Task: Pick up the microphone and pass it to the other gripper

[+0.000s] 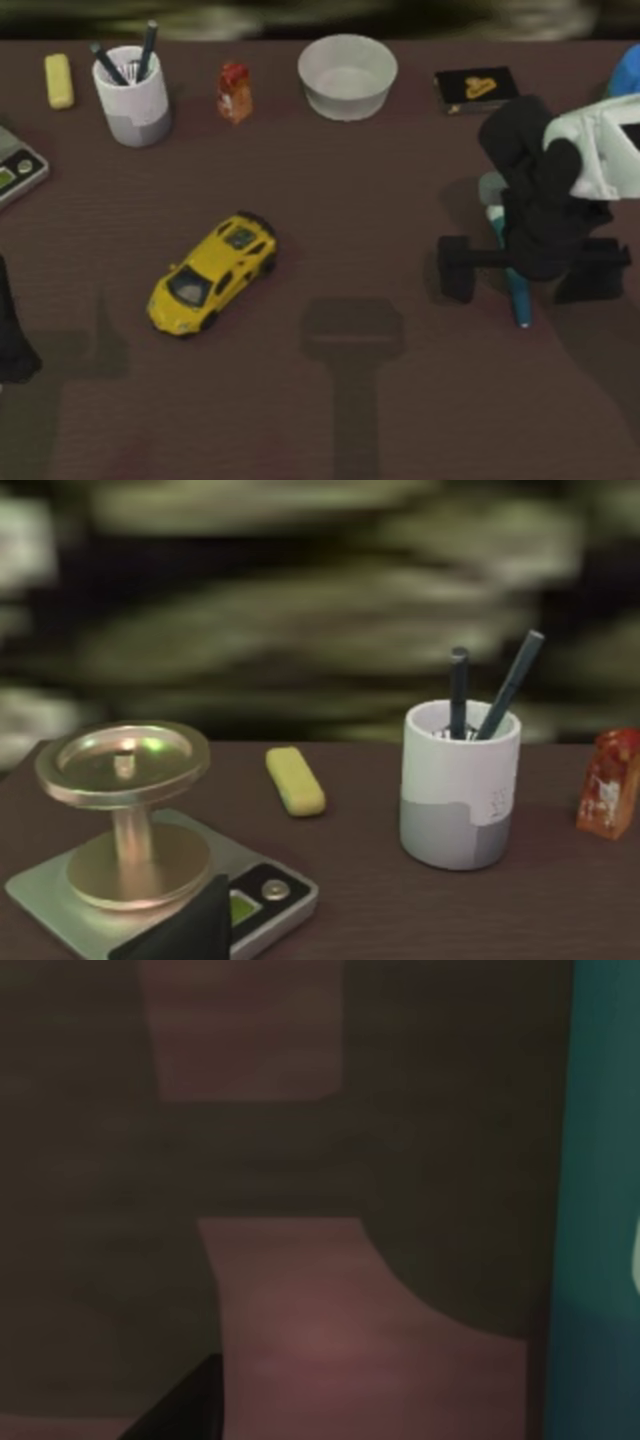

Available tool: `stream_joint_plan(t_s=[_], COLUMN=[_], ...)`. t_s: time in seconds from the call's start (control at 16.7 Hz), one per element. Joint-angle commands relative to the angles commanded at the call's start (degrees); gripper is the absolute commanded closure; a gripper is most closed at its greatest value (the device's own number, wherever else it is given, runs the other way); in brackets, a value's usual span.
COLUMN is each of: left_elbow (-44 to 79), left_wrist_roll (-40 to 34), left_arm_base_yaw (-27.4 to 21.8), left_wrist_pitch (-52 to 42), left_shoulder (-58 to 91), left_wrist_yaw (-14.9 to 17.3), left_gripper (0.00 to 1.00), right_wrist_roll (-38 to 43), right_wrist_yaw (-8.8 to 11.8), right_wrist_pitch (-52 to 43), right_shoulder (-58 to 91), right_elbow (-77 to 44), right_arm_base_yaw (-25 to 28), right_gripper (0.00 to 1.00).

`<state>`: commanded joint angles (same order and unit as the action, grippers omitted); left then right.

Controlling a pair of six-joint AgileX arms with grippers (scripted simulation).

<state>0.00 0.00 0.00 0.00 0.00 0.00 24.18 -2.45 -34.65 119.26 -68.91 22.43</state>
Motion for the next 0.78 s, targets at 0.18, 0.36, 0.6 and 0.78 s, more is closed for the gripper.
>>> stream_joint_plan(t_s=[0.18, 0.36, 0.6, 0.78], left_elbow=[0.00, 0.00, 0.00, 0.00], left_wrist_roll=[0.00, 0.00, 0.00, 0.00], left_arm_base_yaw=[0.00, 0.00, 0.00, 0.00], left_wrist_pitch=[0.00, 0.00, 0.00, 0.00], left_shoulder=[0.00, 0.00, 0.00, 0.00], left_wrist_yaw=[0.00, 0.00, 0.00, 0.00], left_gripper=[0.00, 0.00, 0.00, 0.00], right_wrist_roll=[0.00, 0.00, 0.00, 0.00], right_wrist_yaw=[0.00, 0.00, 0.00, 0.00], right_wrist_pitch=[0.00, 0.00, 0.00, 0.00], right_shoulder=[0.00, 0.00, 0.00, 0.00], right_elbow=[0.00, 0.00, 0.00, 0.00], right_arm_base_yaw=[0.00, 0.00, 0.00, 0.00], right_gripper=[0.60, 0.83, 1.00, 1.00])
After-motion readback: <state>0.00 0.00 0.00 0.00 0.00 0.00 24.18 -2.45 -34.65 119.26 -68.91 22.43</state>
